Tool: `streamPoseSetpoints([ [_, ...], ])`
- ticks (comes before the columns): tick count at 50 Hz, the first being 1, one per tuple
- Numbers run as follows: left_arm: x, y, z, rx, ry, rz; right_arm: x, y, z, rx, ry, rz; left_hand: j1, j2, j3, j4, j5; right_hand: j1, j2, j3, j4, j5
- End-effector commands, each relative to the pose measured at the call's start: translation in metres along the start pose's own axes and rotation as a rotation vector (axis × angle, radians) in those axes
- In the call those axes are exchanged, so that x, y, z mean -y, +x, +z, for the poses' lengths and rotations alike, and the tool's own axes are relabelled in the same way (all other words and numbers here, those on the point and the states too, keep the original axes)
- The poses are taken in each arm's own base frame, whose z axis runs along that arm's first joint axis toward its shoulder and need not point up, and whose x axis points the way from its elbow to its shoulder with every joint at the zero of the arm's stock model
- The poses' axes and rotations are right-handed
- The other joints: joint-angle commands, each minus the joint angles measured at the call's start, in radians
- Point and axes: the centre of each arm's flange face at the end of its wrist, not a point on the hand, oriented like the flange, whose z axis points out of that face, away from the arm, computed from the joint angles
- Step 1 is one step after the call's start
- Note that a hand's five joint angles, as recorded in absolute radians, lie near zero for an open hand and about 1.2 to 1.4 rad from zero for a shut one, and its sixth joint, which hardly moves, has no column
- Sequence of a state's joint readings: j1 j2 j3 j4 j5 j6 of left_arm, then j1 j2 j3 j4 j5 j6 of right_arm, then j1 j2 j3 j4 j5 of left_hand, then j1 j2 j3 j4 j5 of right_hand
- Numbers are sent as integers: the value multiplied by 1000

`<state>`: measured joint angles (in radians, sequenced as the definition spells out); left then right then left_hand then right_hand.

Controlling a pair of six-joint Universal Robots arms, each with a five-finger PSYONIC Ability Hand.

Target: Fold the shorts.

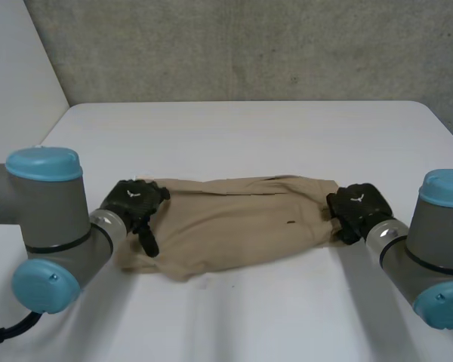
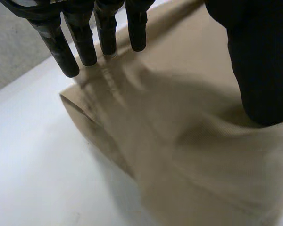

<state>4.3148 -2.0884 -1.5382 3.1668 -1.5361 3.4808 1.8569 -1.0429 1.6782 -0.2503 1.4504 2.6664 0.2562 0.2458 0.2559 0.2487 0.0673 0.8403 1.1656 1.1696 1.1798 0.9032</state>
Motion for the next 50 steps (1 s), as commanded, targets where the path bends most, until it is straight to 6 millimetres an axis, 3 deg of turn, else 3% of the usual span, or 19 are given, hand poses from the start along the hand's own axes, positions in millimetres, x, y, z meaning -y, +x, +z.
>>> streamPoseSetpoints([
  [1, 25, -3, -21, 16, 80, 1, 6, 31, -4, -87, 8, 13, -25, -15, -25, -18, -11, 556, 231, 227, 217, 318],
  [10, 50, -8, -47, 32, 171, -29, 4, 91, -20, -200, -81, -22, -49, -38, -48, -41, -34, 556, 231, 227, 217, 318],
  [13, 55, -11, -53, 36, 194, -59, 9, 97, -19, -209, -81, -74, -49, -38, -48, -41, -34, 556, 231, 227, 217, 318],
  [17, 58, -14, -53, 42, 205, -72, 39, 86, -20, -191, -2, -177, -49, -38, -48, -41, -34, 556, 231, 227, 217, 318],
  [18, 59, -15, -53, 45, 209, -72, 58, 72, -22, -168, 57, -215, -49, -38, -48, -41, -34, 556, 231, 227, 217, 318],
  [22, 61, -15, -53, 47, 214, -73, 96, 40, -28, -107, 185, -262, -49, -38, -48, -41, -34, 556, 231, 227, 217, 318],
  [25, 62, -14, -53, 46, 218, -73, 112, 13, -33, -44, 250, -293, -52, -41, -51, -44, -37, 556, 231, 227, 217, 318],
  [27, 62, -14, -54, 47, 219, -74, 126, -22, -42, 38, 325, -321, -52, -41, -51, -44, -37, 556, 231, 227, 217, 318],
  [28, 62, -14, -54, 45, 220, -75, 127, -37, -44, 79, 345, -332, -54, -44, -54, -47, -40, 556, 231, 227, 217, 318],
  [29, 62, -14, -54, 46, 219, -75, 129, -70, -51, 176, 392, -355, -54, -44, -54, -47, -40, 556, 231, 227, 217, 318],
  [32, 63, -15, -54, 49, 222, -77, 128, -114, -64, 328, 464, -390, -57, -47, -57, -50, -43, 556, 231, 227, 217, 318],
  [33, 63, -15, -54, 51, 224, -79, 123, -139, -72, 421, 498, -411, -60, -50, -60, -53, -46, 556, 231, 227, 217, 318],
  [35, 64, -16, -54, 52, 225, -79, 115, -155, -76, 496, 508, -419, -60, -50, -60, -53, -46, 545, 220, 216, 206, 308],
  [37, 66, -17, -53, 56, 234, -81, 100, -172, -76, 573, 484, -428, -60, -50, -60, -53, -46, 7, -318, -322, -332, -230],
  [40, 70, -20, -52, 62, 245, -96, 101, -170, -73, 561, 476, -410, -60, -50, -60, -53, -46, -573, -899, -903, -913, -811],
  [41, 71, -21, -52, 64, 249, -102, 105, -167, -74, 553, 484, -403, -60, -50, -60, -53, -46, -666, -991, -995, -1005, -903],
  [47, 79, -24, -49, 65, 276, -151, 144, -132, -74, 445, 515, -190, -57, -47, -57, -50, -43, -666, -991, -995, -1005, -903],
  [48, 82, -23, -49, 59, 285, -166, 153, -109, -65, 385, 498, -69, -54, -44, -54, -47, -40, -666, -991, -995, -1005, -903],
  [50, 85, -22, -48, 52, 295, -181, 158, -88, -58, 346, 476, 44, -54, -44, -54, -47, -40, -666, -991, -995, -1005, -903],
])
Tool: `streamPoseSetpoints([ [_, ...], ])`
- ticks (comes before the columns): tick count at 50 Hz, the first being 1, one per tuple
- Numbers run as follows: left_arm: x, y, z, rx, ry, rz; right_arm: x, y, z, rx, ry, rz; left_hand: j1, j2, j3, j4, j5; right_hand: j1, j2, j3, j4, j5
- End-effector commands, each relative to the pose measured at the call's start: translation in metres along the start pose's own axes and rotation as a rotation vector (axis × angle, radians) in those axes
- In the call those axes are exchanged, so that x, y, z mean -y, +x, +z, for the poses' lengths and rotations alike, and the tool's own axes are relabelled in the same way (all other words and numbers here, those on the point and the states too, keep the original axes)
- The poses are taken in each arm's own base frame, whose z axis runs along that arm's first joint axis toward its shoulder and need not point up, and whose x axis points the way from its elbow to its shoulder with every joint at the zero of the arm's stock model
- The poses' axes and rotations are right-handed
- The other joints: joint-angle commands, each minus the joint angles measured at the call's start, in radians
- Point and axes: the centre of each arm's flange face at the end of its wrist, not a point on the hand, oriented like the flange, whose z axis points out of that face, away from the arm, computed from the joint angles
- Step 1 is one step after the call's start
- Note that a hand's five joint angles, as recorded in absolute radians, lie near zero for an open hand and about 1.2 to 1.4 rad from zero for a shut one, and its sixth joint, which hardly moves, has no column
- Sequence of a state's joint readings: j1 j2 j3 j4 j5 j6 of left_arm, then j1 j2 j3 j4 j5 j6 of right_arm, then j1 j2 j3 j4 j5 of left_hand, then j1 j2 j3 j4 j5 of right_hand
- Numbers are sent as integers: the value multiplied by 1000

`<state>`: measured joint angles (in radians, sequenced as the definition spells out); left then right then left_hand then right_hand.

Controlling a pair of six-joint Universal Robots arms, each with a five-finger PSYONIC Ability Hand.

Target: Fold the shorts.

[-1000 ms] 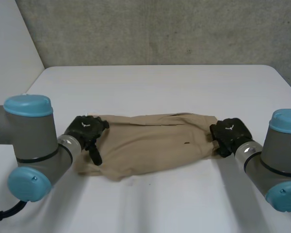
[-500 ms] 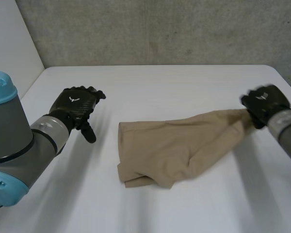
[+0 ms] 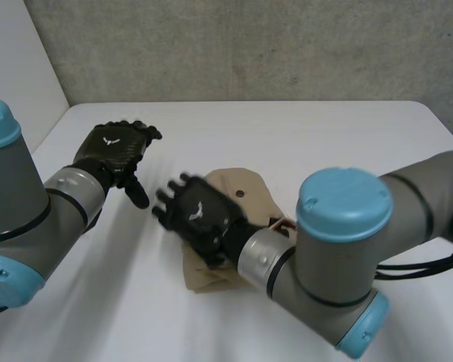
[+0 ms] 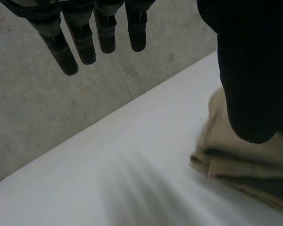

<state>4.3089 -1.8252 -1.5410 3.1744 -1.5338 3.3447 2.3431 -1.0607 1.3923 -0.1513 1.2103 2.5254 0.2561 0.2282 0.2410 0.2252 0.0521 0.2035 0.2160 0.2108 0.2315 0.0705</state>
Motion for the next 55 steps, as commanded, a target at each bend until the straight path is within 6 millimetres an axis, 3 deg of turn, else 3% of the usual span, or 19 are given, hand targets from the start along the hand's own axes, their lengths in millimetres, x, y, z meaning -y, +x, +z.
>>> streamPoseSetpoints([
  [1, 8, 5, 9, -15, 29, -76, 5, 96, -16, -305, 22, 386, -51, -24, -36, -21, -22, -29, -42, -36, -57, -71],
  [4, 2, 15, 14, -41, 12, -98, -7, 109, -22, -319, -32, 475, -48, -21, -33, -18, -19, -29, -42, -36, -57, -71],
  [8, -10, 56, 20, -143, -18, -117, -32, 101, -12, -282, -137, 525, -46, -18, -30, -15, -16, -29, -42, -36, -57, -71],
  [13, -34, 84, 29, -201, -89, -108, -63, 92, 1, -243, -272, 589, -45, -18, -30, -15, -16, -29, -42, -36, -57, -71],
  [20, -78, 88, 37, -145, -277, -79, -105, 91, 4, -243, -418, 652, -45, -18, -30, -15, -16, -29, -42, -36, -57, -71],
  [24, -94, 86, 33, -119, -362, -60, -114, 87, 2, -231, -446, 648, -45, -18, -30, -15, -16, -29, -42, -36, -57, -71],
  [31, -97, 84, 30, -120, -389, -61, -122, 85, -2, -208, -484, 536, -45, -18, -30, -15, -16, -29, -42, -36, -57, -71],
  [35, -90, 87, 27, -133, -370, -58, -121, 84, -4, -202, -489, 506, -45, -18, -30, -15, -16, -29, -42, -36, -57, -71],
  [42, -57, 88, 18, -145, -281, -63, -107, 87, -9, -233, -474, 482, -54, -26, -39, -23, -25, -29, -42, -36, -57, -71],
  [46, -24, 79, 13, -132, -187, -81, -71, 116, -18, -345, -334, 433, -60, -32, -45, -29, -31, -29, -42, -36, -57, -71],
  [47, -3, 72, 9, -128, -124, -94, -51, 131, -24, -420, -251, 419, -60, -32, -45, -29, -31, -29, -42, -36, -57, -71],
  [50, 30, 56, 1, -107, -28, -117, -19, 157, -37, -562, -125, 420, -60, -32, -45, -29, -31, -29, -42, -36, -57, -71],
  [51, 50, 38, -2, -74, 32, -135, -4, 174, -48, -659, -63, 429, -60, -32, -45, -29, -31, -29, -42, -36, -57, -71],
  [54, 74, 10, -8, -16, 104, -158, 11, 198, -70, -800, -14, 435, -63, -35, -48, -32, -34, -29, -42, -36, -57, -71],
  [55, 86, -9, -13, 28, 139, -173, 16, 211, -84, -873, -17, 424, -63, -35, -48, -32, -34, -29, -42, -36, -57, -71],
])
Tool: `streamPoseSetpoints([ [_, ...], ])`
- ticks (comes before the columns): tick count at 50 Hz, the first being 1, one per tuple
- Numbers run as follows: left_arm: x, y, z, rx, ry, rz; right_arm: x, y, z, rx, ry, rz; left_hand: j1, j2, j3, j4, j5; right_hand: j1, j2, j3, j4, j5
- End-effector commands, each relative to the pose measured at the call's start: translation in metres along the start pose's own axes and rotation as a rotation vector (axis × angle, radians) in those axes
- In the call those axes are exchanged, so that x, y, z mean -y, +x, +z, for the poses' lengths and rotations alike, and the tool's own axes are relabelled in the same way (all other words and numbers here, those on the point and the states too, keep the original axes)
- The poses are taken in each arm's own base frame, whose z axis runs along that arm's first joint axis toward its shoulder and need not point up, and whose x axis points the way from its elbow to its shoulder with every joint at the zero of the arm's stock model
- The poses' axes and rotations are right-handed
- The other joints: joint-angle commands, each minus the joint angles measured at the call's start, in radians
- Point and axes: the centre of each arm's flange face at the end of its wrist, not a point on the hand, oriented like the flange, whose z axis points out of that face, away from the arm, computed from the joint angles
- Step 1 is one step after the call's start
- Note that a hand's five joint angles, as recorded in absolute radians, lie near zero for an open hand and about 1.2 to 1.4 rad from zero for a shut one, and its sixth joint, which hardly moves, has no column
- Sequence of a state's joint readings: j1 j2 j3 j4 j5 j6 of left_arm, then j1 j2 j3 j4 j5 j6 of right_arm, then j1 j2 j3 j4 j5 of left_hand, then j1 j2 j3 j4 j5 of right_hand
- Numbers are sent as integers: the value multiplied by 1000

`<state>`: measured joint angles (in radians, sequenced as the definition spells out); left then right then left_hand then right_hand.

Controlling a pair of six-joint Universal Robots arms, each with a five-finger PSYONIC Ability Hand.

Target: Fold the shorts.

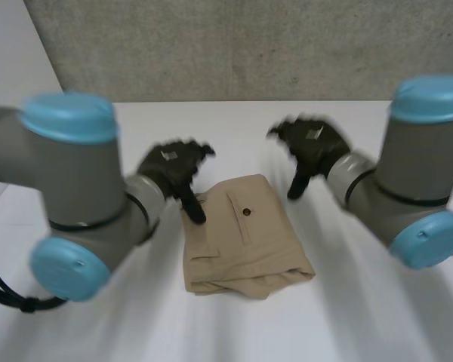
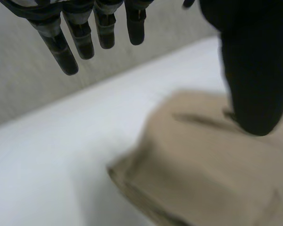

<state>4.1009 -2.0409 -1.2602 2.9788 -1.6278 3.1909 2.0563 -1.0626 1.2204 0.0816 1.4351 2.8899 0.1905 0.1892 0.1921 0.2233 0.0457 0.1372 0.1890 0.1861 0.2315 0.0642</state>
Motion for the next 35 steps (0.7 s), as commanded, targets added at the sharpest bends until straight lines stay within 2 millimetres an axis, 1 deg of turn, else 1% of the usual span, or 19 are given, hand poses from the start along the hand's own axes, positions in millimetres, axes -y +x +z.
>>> streamPoseSetpoints([
  [1, 94, -71, -45, 152, 279, -74, 87, 75, -50, -397, 290, 113, 2, 4, 1, -30, -27, 37, -14, -12, -57, -64],
  [3, 101, -83, -51, 184, 287, -90, 89, 86, -58, -434, 268, 106, 0, 1, -2, -33, -30, 37, -14, -12, -57, -64],
  [4, 106, -94, -56, 213, 283, -108, 93, 94, -64, -455, 244, 104, -9, -8, -11, -42, -39, 37, -14, -12, -57, -64],
  [8, 109, -110, -64, 254, 226, -143, 94, 103, -72, -465, 169, 111, -12, -11, -14, -45, -42, 37, -14, -12, -57, -64],
  [11, 107, -111, -66, 246, 197, -152, 93, 102, -74, -454, 145, 115, -12, -11, -14, -45, -42, 37, -14, -12, -57, -64],
  [16, 107, -105, -66, 184, 198, -155, 91, 96, -72, -411, 140, 107, -12, -11, -14, -45, -42, 37, -14, -12, -57, -64],
  [20, 107, -105, -66, 178, 198, -163, 89, 95, -72, -388, 136, 109, -12, -11, -14, -45, -42, 37, -14, -12, -57, -64],
  [25, 107, -103, -66, 171, 197, -162, 87, 89, -71, -336, 137, 96, -12, -11, -14, -45, -42, 37, -14, -12, -57, -64],
  [29, 102, -101, -67, 164, 181, -161, 87, 78, -69, -246, 149, 79, -12, -11, -14, -45, -42, 37, -14, -12, -57, -64],
  [31, 103, -100, -69, 163, 186, -158, 85, 69, -67, -167, 147, 44, -12, -11, -14, -45, -42, 37, -14, -12, -57, -64],
  [32, 103, -100, -71, 163, 189, -158, 84, 65, -67, -131, 142, 25, -12, -11, -14, -45, -42, 37, -14, -12, -57, -64],
  [33, 105, -99, -72, 162, 196, -156, 78, 57, -67, -59, 124, -19, -12, -11, -14, -45, -42, 37, -14, -12, -57, -64],
  [35, 109, -101, -74, 168, 220, -153, 68, 47, -66, 10, 98, -71, -12, -11, -14, -45, -42, 37, -14, -12, -57, -64],
])
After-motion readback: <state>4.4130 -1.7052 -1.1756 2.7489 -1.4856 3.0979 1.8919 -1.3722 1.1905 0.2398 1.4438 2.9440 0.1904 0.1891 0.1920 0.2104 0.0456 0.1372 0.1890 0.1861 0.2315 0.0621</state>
